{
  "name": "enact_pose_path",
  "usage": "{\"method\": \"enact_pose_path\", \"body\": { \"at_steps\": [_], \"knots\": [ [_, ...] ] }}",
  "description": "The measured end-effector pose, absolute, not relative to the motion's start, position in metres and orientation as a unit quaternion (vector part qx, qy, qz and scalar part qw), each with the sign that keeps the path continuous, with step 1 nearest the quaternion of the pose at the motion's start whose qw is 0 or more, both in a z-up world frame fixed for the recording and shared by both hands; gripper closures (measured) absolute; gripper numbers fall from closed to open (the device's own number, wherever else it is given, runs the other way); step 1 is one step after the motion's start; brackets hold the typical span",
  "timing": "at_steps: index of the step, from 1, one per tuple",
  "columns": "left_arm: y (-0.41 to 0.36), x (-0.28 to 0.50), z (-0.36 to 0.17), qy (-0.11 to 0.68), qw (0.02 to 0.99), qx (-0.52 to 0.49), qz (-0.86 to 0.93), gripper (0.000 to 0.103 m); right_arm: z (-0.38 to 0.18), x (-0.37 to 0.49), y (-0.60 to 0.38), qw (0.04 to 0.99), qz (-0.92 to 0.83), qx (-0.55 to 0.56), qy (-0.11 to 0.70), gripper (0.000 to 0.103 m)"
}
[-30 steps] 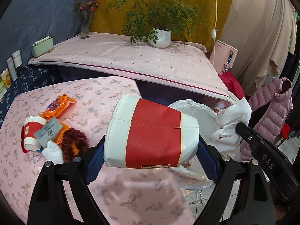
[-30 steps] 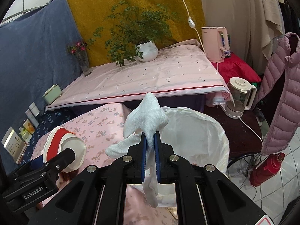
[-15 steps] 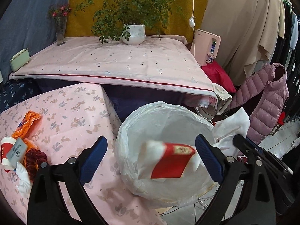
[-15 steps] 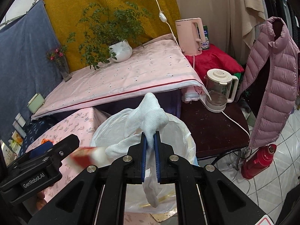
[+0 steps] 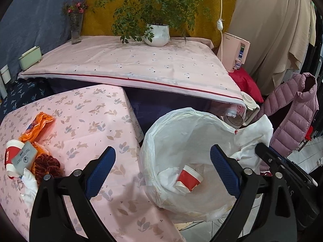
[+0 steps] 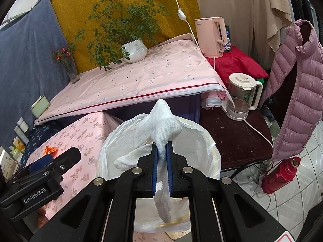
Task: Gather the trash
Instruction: 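Open the right gripper to drop the white tissue into the bin, then move both tools back over the remaining trash pile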
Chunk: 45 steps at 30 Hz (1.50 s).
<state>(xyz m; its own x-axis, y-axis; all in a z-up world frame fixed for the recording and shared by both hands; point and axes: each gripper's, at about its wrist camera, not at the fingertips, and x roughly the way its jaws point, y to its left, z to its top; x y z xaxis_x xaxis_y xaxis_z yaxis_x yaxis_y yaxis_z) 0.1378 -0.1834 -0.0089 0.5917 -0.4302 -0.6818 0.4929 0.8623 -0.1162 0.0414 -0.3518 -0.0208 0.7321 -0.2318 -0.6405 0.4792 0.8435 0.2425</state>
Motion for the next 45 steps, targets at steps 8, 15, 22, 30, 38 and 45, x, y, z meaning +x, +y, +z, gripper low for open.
{"method": "enact_pose_path", "body": {
  "at_steps": [8,15,22,30,38,45],
  "knots": [
    [-0.162,0.142,-0.009,0.376,0.896,0.033,-0.235,0.013,-0.015,0.05,-0.341,0.911,-0.192,0.198,0.305,0.085],
    [-0.144,0.14,-0.009,0.379,0.899,0.02,-0.219,0.013,-0.01,0.048,-0.332,0.914,-0.188,0.192,0.303,0.076],
    [-0.126,0.136,-0.013,0.38,0.903,0.019,-0.198,0.013,-0.011,0.048,-0.316,0.915,-0.175,0.189,0.309,0.07],
    [-0.098,0.137,-0.013,0.384,0.907,-0.001,-0.174,0.013,-0.009,0.051,-0.292,0.919,-0.156,0.176,0.316,0.065],
    [-0.065,0.14,-0.013,0.385,0.912,-0.018,-0.143,0.013,-0.008,0.057,-0.263,0.922,-0.136,0.164,0.324,0.065],
    [-0.035,0.141,-0.02,0.391,0.913,-0.031,-0.117,0.013,-0.009,0.062,-0.236,0.924,-0.114,0.149,0.333,0.065]
  ]
}}
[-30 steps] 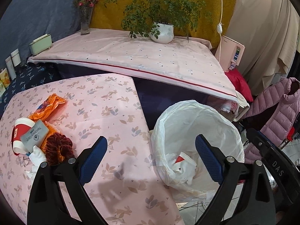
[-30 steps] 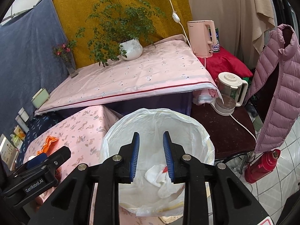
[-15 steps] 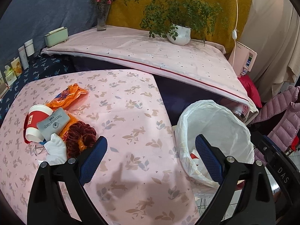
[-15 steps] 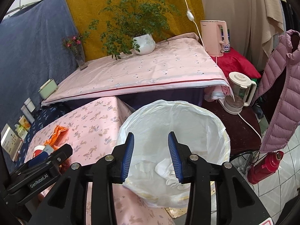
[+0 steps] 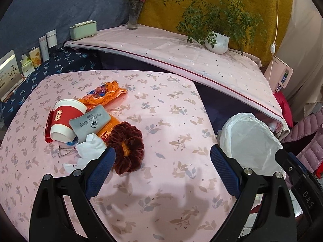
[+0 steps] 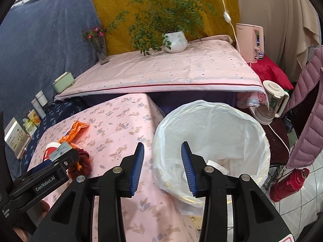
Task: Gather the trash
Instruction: 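Move both tools back over the remaining trash pile, then grasp the dark red scrunchie with the right gripper while the left grasps the white sock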
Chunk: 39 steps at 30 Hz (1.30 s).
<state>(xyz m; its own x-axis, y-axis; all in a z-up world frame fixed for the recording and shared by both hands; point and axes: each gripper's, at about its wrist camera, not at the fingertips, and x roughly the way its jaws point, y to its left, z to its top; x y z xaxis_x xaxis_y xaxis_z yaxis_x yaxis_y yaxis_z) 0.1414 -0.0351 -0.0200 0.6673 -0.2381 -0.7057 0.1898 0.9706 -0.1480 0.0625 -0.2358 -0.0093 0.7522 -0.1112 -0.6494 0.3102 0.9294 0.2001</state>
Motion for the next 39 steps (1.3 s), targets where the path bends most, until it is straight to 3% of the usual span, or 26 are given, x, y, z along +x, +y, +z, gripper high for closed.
{"method": "enact_pose_path", "body": {
  "at_steps": [26,37,39],
  "knots": [
    [0.068,0.169,-0.082,0.463,0.881,-0.091,-0.028,0.014,-0.038,0.095,-0.151,0.915,-0.051,0.11,0.384,0.065],
    [0.087,0.179,-0.102,0.496,0.86,-0.112,-0.05,0.047,-0.06,0.122,-0.116,0.905,-0.023,0.104,0.411,0.065],
    [0.089,0.18,-0.104,0.499,0.858,-0.112,-0.055,0.057,-0.063,0.128,-0.11,0.904,-0.018,0.103,0.414,0.065]
  ]
}}
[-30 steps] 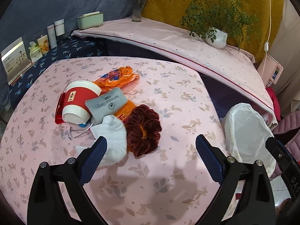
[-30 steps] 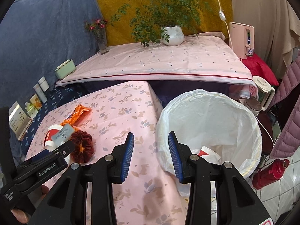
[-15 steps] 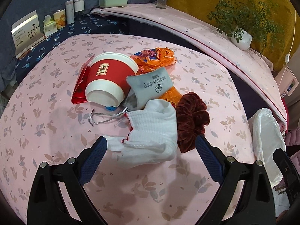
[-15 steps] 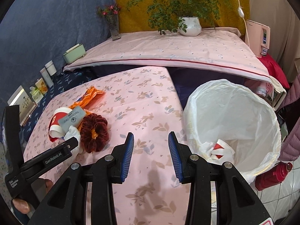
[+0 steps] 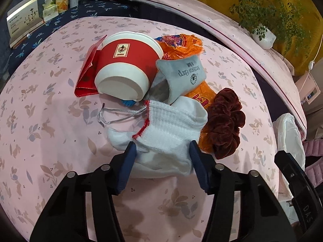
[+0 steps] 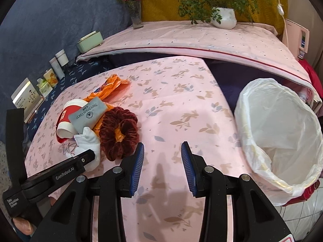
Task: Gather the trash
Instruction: 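Grasp the dark red scrunchie with the right gripper while the left grasps the white sock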
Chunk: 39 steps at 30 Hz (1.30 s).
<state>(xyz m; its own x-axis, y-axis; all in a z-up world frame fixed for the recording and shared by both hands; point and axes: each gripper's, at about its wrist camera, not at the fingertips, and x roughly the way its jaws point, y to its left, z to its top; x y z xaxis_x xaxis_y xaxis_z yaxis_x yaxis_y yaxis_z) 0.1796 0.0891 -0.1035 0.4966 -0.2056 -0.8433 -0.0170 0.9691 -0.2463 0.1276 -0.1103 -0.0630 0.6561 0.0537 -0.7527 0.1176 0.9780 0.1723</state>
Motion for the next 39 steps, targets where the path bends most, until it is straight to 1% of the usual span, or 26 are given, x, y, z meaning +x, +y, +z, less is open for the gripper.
{"method": "enact_pose_path", "body": {
  "at_steps": [1,2,3,8,15,21,23,27,30,33,39],
  "knots": [
    [0.09,0.18,-0.104,0.5,0.857,-0.112,-0.058,0.06,-0.065,0.131,-0.107,0.903,-0.015,0.103,0.416,0.065],
    [0.092,0.18,-0.105,0.501,0.856,-0.113,-0.06,0.066,-0.066,0.134,-0.105,0.902,-0.012,0.103,0.418,0.065],
    [0.093,0.18,-0.105,0.502,0.855,-0.113,-0.062,0.069,-0.069,0.137,-0.102,0.901,-0.01,0.103,0.421,0.065],
    [0.098,0.179,-0.106,0.503,0.854,-0.113,-0.063,0.074,-0.078,0.15,-0.088,0.897,0.004,0.1,0.431,0.065],
    [0.1,0.18,-0.106,0.505,0.854,-0.112,-0.063,0.075,-0.088,0.168,-0.073,0.893,0.012,0.096,0.44,0.065],
    [0.099,0.181,-0.107,0.505,0.854,-0.109,-0.063,0.075,-0.101,0.18,-0.072,0.886,0.009,0.102,0.451,0.067],
    [0.1,0.181,-0.107,0.505,0.853,-0.111,-0.063,0.075,-0.107,0.183,-0.073,0.882,0.013,0.111,0.458,0.069],
    [0.099,0.181,-0.107,0.505,0.854,-0.11,-0.062,0.075,-0.112,0.183,-0.074,0.879,0.031,0.128,0.458,0.084],
    [0.099,0.181,-0.107,0.505,0.854,-0.109,-0.061,0.076,-0.111,0.181,-0.072,0.879,0.039,0.126,0.458,0.09],
    [0.098,0.179,-0.104,0.504,0.855,-0.107,-0.062,0.078,-0.107,0.176,-0.072,0.881,0.042,0.126,0.454,0.093],
    [0.088,0.172,-0.094,0.496,0.86,-0.1,-0.066,0.081,-0.09,0.16,-0.085,0.891,0.036,0.127,0.434,0.094]
  ]
}}
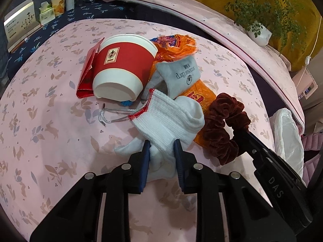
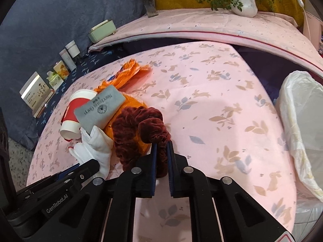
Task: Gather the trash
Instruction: 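Grasp the dark red scrunchie with the right gripper while the left grasps the white sock, then carry both items over the bin while the left gripper opens to drop the sock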
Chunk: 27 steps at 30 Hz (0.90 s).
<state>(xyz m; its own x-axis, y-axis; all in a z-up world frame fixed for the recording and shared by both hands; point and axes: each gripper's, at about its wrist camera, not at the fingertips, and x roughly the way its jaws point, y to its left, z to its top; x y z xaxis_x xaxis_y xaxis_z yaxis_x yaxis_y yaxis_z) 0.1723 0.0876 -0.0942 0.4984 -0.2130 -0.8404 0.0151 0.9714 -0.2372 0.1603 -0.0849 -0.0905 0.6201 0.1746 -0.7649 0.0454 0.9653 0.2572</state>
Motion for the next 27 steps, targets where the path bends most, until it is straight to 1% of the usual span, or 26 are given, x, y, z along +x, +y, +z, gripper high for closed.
{"method": "enact_pose_path", "body": {
  "at_steps": [9,20,27],
  "knots": [
    [0.054,0.158,-0.07,0.476,0.871,-0.077,-0.093,0.085,-0.056,0.133,-0.126,0.911,0.007,0.136,0.39,0.094],
    [-0.017,0.138,-0.028,0.439,0.884,-0.038,-0.157,0.086,-0.016,0.097,-0.188,0.928,-0.034,0.159,0.335,0.094],
    [-0.07,0.129,-0.006,0.416,0.886,-0.014,-0.205,0.085,-0.001,0.072,-0.241,0.931,-0.077,0.183,0.305,0.094]
  ]
}}
